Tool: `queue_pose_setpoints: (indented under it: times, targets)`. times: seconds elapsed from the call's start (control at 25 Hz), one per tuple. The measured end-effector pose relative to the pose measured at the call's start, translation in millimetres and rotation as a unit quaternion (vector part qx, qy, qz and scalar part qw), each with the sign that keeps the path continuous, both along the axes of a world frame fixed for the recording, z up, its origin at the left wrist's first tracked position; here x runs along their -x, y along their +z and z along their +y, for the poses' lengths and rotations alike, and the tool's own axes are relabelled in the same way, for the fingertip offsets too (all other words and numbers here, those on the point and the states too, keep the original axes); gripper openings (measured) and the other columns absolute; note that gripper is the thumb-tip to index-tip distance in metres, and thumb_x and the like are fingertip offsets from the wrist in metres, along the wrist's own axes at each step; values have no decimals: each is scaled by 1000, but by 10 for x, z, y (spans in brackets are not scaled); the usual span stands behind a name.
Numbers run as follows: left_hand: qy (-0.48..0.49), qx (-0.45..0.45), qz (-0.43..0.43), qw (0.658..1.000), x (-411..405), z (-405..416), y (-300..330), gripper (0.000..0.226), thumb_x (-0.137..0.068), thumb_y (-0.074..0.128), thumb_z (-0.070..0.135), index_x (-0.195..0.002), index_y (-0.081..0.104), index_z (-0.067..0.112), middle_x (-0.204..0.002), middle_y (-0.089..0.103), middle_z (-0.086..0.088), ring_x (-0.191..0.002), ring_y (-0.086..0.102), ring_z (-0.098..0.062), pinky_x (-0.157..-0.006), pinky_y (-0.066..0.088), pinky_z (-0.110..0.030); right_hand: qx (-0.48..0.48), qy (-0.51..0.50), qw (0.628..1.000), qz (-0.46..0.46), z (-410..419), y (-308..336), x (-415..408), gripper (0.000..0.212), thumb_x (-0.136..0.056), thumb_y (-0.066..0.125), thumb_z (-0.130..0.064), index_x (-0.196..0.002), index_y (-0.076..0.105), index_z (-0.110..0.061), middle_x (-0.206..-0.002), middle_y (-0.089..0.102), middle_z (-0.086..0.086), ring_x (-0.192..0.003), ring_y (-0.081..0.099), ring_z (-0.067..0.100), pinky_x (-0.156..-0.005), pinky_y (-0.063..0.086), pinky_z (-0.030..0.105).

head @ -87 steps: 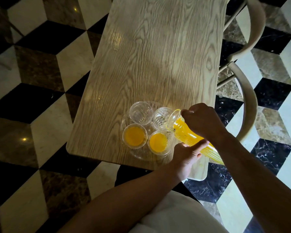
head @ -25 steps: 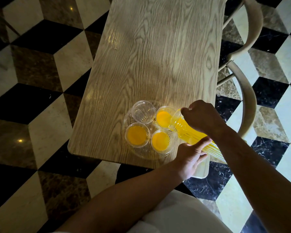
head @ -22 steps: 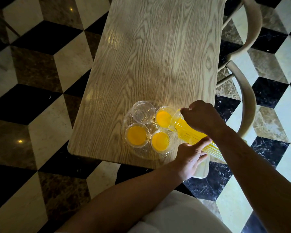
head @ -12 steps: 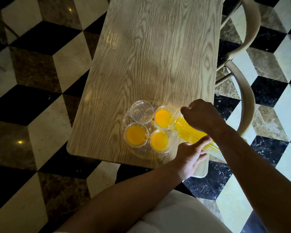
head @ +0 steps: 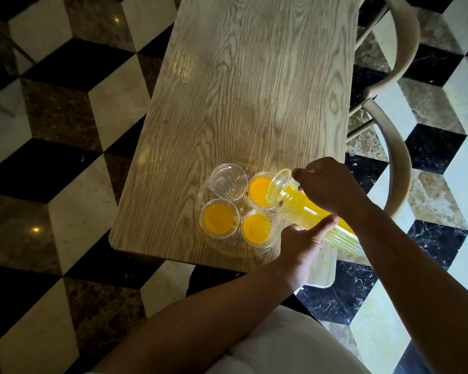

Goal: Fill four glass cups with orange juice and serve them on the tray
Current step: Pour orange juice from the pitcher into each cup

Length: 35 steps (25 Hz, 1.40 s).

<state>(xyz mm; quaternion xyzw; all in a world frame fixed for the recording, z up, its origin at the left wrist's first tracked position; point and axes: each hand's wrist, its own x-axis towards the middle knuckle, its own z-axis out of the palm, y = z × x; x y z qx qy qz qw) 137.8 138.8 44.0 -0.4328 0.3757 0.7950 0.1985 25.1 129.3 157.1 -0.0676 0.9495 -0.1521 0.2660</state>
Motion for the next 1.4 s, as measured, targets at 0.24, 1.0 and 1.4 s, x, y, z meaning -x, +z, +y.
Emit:
queue_pose_setpoints:
  times: [0.24, 1.0, 1.4]
  targets:
    - [1, 26, 30, 999, 44, -67, 52, 87, -25, 96, 74, -76, 58, 15, -78, 50, -6, -80, 56, -16, -86, 55, -35, 43, -55, 998, -2, -37, 119, 50, 39, -94, 54, -34, -84, 72, -2, -89, 77, 15, -89, 70, 33, -88, 55, 42]
    - [53, 44, 8, 998, 51, -494, 74, 100, -15, 92, 80, -75, 51, 11, -77, 41, -10, -80, 49, -19, -86, 56, -42, 31, 16, 999, -24, -647, 152, 16, 39, -98, 51, -29, -93, 72, 4, -103, 73, 21, -88, 65, 33, -78, 51, 36]
    - [83, -10, -4, 996, 40, -606, 162, 89, -10, 94, 74, -61, 53, 14, -77, 50, -10, -75, 61, -23, -91, 64, -45, -26, 47, 998, -18, -802, 1, 39, 38, -95, 47, -37, -81, 66, -7, -80, 64, 5, -86, 64, 28, -60, 39, 27]
